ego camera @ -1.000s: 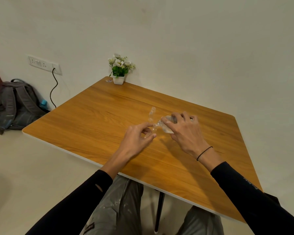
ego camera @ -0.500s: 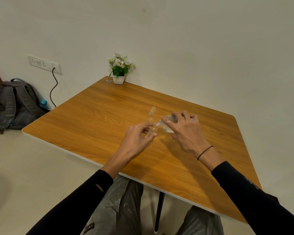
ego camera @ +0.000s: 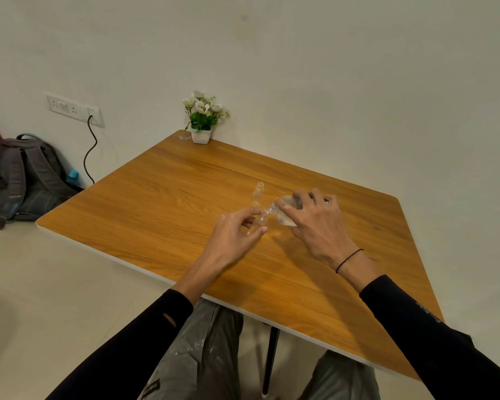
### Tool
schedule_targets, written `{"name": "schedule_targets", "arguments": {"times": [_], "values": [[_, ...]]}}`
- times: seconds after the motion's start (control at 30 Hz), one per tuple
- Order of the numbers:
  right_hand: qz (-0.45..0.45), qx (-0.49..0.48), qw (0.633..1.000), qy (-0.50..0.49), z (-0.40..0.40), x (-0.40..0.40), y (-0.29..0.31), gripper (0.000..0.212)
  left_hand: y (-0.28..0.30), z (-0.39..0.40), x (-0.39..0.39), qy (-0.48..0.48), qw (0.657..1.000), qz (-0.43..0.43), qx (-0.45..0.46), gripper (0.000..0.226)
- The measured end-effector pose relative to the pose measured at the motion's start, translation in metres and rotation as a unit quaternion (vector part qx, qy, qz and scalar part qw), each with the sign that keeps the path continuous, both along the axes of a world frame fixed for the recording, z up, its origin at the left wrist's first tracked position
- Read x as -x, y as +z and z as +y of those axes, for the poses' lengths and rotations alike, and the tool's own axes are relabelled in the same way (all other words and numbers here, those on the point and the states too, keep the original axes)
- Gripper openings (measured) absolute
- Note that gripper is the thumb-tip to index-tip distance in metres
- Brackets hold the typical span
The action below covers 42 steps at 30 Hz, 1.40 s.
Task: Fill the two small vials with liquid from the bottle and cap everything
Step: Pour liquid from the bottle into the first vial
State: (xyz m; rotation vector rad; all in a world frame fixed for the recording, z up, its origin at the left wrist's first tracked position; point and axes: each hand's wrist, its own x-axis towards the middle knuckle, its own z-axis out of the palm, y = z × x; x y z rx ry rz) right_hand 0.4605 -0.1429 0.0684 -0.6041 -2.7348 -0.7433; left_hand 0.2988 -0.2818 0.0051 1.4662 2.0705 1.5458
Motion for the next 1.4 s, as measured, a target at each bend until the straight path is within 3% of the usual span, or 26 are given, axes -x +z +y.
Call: {"name": "schedule_targets", "arguments": {"times": [0.27,0.5,0.67,0.83,1.03,1.23,1.3,1.4], "values": [[0.047,0.043,0.998,-0.002,0.001,0.004,-0.009,0.073,0.003,0.005,0.006,0.004,0.999,-0.029,-0.024,0.046],[0.113,0.116,0.987,-0.003,0.0,0.016,-0.016,0.067,0.015,0.01,0.012,0.016,0.997,-0.041,-0.059,0.045],[0.279,0.296,0.913,-0.014,0.007,0.027,-0.02,0.073,0.015,0.009,0.02,0.026,0.998,-0.035,-0.048,0.043],[0.331,0.379,0.863,-0.04,0.015,0.041,-0.032,0.072,0.007,0.005,0.023,0.022,0.998,-0.053,-0.032,0.043],[0.355,0.42,0.834,-0.05,0.02,0.049,-0.042,0.077,-0.002,0.005,0.021,0.02,0.998,-0.063,-0.012,0.045],[0.294,0.46,0.835,-0.071,0.024,0.029,-0.04,0.111,0.0,0.009,0.015,0.016,0.998,-0.06,-0.009,0.044],[0.276,0.427,0.857,-0.09,0.027,0.016,-0.043,0.101,-0.001,0.011,0.013,0.011,0.998,-0.059,-0.004,0.044],[0.21,0.359,0.903,-0.112,0.035,-0.01,-0.053,0.066,-0.002,0.013,0.008,0.005,0.998,-0.06,0.004,0.044]]}}
